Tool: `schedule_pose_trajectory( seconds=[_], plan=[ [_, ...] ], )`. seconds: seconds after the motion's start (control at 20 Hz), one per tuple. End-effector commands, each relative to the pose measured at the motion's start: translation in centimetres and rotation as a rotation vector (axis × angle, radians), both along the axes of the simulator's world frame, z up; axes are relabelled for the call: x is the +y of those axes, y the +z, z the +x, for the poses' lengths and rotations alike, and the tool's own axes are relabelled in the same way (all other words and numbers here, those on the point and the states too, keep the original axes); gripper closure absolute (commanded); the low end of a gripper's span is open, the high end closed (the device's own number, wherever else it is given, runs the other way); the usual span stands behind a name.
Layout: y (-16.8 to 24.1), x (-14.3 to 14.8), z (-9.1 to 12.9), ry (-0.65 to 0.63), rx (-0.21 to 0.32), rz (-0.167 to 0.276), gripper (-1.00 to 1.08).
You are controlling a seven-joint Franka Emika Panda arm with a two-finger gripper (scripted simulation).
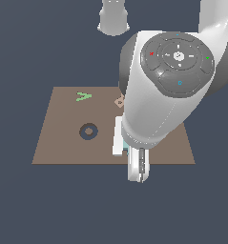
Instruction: Insert a designated object into the corresponding slot on a board.
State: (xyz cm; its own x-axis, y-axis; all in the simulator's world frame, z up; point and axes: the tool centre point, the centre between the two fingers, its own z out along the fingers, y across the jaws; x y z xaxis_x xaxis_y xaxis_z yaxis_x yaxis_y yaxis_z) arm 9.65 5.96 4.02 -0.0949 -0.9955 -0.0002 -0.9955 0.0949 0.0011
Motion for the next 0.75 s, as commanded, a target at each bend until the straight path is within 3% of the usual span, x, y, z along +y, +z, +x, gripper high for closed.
schedule_pose_trajectory(
  seconds=[0.0, 0.2, 0.25, 0.7],
  plan=[
    [-0.19, 0.01, 0.01, -0.001, 0.000, 0.000, 1.08],
    [-0.94, 0.03, 0.02, -0.004, -0.001, 0.001, 1.08],
    [-0.94, 0.03, 0.02, -0.004, -0.001, 0.001, -0.92],
    [-0.94, 0.03, 0.02, -0.004, -0.001, 0.001, -0.92]
  ],
)
